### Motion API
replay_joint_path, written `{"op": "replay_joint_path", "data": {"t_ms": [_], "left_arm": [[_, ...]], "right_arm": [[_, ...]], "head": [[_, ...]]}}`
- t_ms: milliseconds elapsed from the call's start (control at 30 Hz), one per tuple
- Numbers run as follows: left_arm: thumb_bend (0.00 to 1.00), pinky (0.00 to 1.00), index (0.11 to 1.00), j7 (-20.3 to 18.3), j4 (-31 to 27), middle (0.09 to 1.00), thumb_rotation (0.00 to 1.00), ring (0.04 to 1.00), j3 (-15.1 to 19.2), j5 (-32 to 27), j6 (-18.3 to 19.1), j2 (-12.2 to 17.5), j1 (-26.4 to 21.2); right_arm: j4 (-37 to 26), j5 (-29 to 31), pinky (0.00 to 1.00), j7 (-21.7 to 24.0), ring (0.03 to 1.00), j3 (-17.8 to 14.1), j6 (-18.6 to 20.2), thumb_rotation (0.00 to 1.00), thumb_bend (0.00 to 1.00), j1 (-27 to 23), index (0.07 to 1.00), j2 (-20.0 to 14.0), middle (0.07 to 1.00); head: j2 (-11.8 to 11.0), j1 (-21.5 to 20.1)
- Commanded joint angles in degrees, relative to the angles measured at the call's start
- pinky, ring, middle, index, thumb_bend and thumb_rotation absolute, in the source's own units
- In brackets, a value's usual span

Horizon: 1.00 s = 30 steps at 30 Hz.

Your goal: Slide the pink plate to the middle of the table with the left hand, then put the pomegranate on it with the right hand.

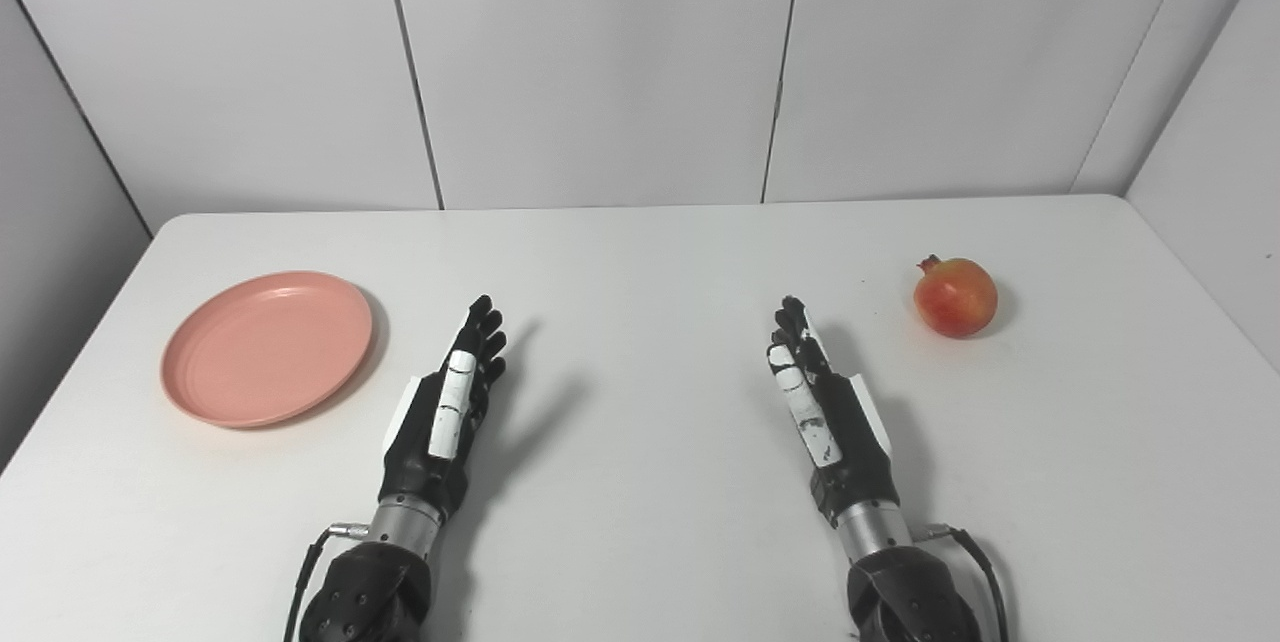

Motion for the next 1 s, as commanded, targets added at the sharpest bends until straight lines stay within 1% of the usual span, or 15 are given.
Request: {"op": "replay_joint_path", "data": {"t_ms": [0, 100, 233, 333, 533, 600, 633, 800, 867, 900, 933, 967], "left_arm": [[0.71, 1.0, 1.0, -0.51, -0.96, 1.0, 1.0, 1.0, 0.38, -0.87, -1.96, 0.17, -2.27], [0.71, 1.0, 1.0, -0.48, -1.24, 1.0, 1.0, 1.0, 0.23, -0.86, -1.76, 0.15, -2.33], [0.7, 1.0, 1.0, -0.34, -0.87, 1.0, 1.0, 1.0, -0.02, -0.45, -1.97, 0.12, -2.47], [0.7, 1.0, 1.0, -0.31, -0.94, 1.0, 1.0, 1.0, -0.3, -0.17, -1.62, 0.15, -2.55], [0.69, 1.0, 1.0, -0.67, 0.2, 1.0, 1.0, 1.0, -0.1, -0.77, -2.84, 0.27, -2.94], [0.7, 1.0, 1.0, -0.41, 0.13, 1.0, 1.0, 1.0, -0.1, -0.55, -2.58, 0.3, -2.86], [0.71, 1.0, 1.0, -0.32, 0.05, 1.0, 1.0, 1.0, -0.12, -0.44, -2.5, 0.32, -2.78], [0.7, 1.0, 1.0, -0.45, -0.43, 1.0, 1.0, 1.0, -0.02, -0.81, -2.42, 0.28, -2.37], [0.72, 1.0, 1.0, -0.53, -0.48, 1.0, 1.0, 1.0, -0.1, -0.76, -2.39, 0.33, -2.33], [0.72, 1.0, 1.0, -0.51, -0.5, 1.0, 1.0, 1.0, -0.18, -0.71, -2.25, 0.28, -2.36], [0.72, 1.0, 1.0, -0.48, -0.51, 1.0, 1.0, 1.0, -0.23, -0.66, -2.14, 0.23, -2.37], [0.71, 1.0, 1.0, -0.42, -0.59, 1.0, 1.0, 1.0, -0.51, -0.31, -2.17, 0.11, -2.33]], "right_arm": [[-1.4, -0.59, 1.0, 0.3, 1.0, 0.13, -2.61, 0.89, 0.74, -1.71, 1.0, 0.34, 1.0], [-1.57, -0.31, 1.0, 0.53, 1.0, 0.02, -2.35, 0.89, 0.74, -1.78, 1.0, 0.35, 1.0], [-1.25, -0.12, 1.0, 0.84, 1.0, -0.04, -2.37, 0.89, 0.74, -1.85, 1.0, 0.11, 1.0], [-1.13, 0.13, 1.0, 1.06, 1.0, -0.11, -2.23, 0.89, 0.75, -1.9, 1.0, -0.02, 1.0], [-0.11, -0.47, 1.0, 0.68, 1.0, -0.12, -3.54, 0.89, 0.75, -2.28, 1.0, 0.06, 1.0], [0.12, -0.48, 1.0, 0.71, 1.0, -0.1, -3.89, 0.89, 0.75, -2.33, 1.0, 0.08, 1.0], [0.21, -0.49, 1.0, 0.72, 1.0, -0.08, -4.1, 0.9, 0.75, -2.31, 1.0, 0.1, 1.0], [0.06, -0.2, 1.0, 0.95, 1.0, -0.05, -4.42, 0.89, 0.75, -2.01, 1.0, 0.16, 1.0], [0.15, -0.13, 1.0, 0.95, 1.0, -0.14, -4.65, 0.89, 0.74, -2.07, 1.0, 0.13, 1.0], [0.17, -0.01, 1.0, 1.04, 1.0, -0.22, -4.65, 0.89, 0.74, -2.12, 1.0, 0.02, 1.0], [0.18, 0.06, 1.0, 1.11, 1.0, -0.28, -4.63, 0.89, 0.74, -2.15, 1.0, -0.07, 1.0], [0.06, 0.42, 1.0, 1.35, 1.0, -0.47, -4.4, 0.89, 0.74, -2.09, 1.0, -0.29, 1.0]], "head": [[0.07, -0.03], [0.37, -0.06], [-0.12, 0.58], [0.08, 0.42], [-0.89, 0.35], [-0.4, 0.2], [-0.79, -0.01], [-0.7, 0.13], [-0.52, 0.68], [-0.71, 2.19], [-0.71, 2.19], [-0.95, 5.07]]}}
